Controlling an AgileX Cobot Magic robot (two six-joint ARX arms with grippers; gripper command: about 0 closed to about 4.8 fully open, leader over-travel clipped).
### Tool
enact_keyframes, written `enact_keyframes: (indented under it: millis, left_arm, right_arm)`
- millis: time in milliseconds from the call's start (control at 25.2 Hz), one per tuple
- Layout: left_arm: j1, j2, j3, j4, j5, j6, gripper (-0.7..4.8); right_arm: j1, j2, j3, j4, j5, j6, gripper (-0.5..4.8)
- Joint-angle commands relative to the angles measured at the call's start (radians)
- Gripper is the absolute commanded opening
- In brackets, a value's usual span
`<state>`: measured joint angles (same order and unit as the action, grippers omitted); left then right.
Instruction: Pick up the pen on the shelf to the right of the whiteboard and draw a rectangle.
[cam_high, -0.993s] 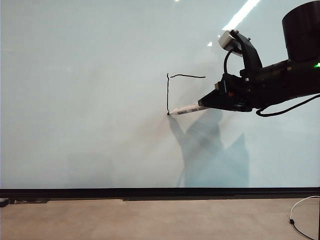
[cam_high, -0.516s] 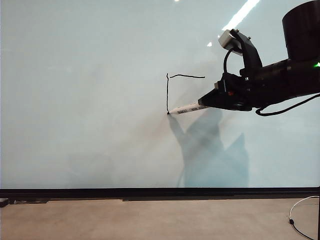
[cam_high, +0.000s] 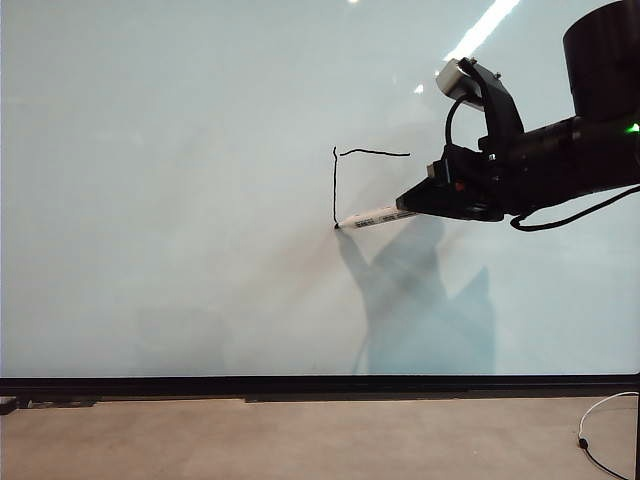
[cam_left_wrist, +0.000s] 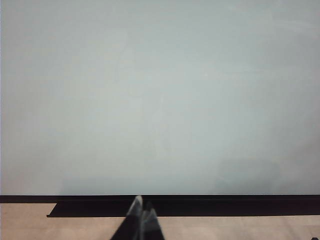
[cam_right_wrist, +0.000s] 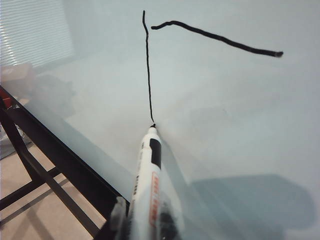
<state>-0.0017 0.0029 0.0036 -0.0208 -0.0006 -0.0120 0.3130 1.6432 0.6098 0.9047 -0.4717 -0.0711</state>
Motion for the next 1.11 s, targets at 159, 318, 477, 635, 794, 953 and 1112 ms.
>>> enact_keyframes:
  millis: [159,318,477,635,794,953,1112]
  left_arm:
    - [0.0,0.0,0.003,0.007,0.004,0.004,-0.04]
    - [0.0,0.0,0.003,0.007,0.004,0.004,-0.04]
    - [0.0,0.0,0.003,0.007,0.004,0.004,-0.04]
    - [0.0,0.0,0.003,0.007,0.004,0.004,-0.05]
    - [0.0,0.0,0.003,0.007,0.004,0.004,-0.04]
    - [0.0,0.0,0.003,0.006,0.003,0.004,-0.04]
    - [0.0,0.0,0.003,0.006,0.003,0.004,-0.04]
  right_arm:
    - [-0.011,-0.008,0.004,0.019,0.028,0.0,-0.05]
    - [-0.015,-0.014,0.004,0.013,0.028,-0.001,-0.05]
    - [-0.022,-0.03,0.002,0.003,0.029,-0.007,-0.05]
    - [-0.036,-0.054,-0.016,-0.011,0.037,-0.008,-0.05]
    - [-0.045,-0.08,-0.046,-0.01,0.055,-0.012,-0.05]
    - [-0.06,-0.096,-0.066,-0.008,0.057,-0.012,-0.05]
    - [-0.077,-0.108,-0.077,-0.01,0.062,-0.012,-0.05]
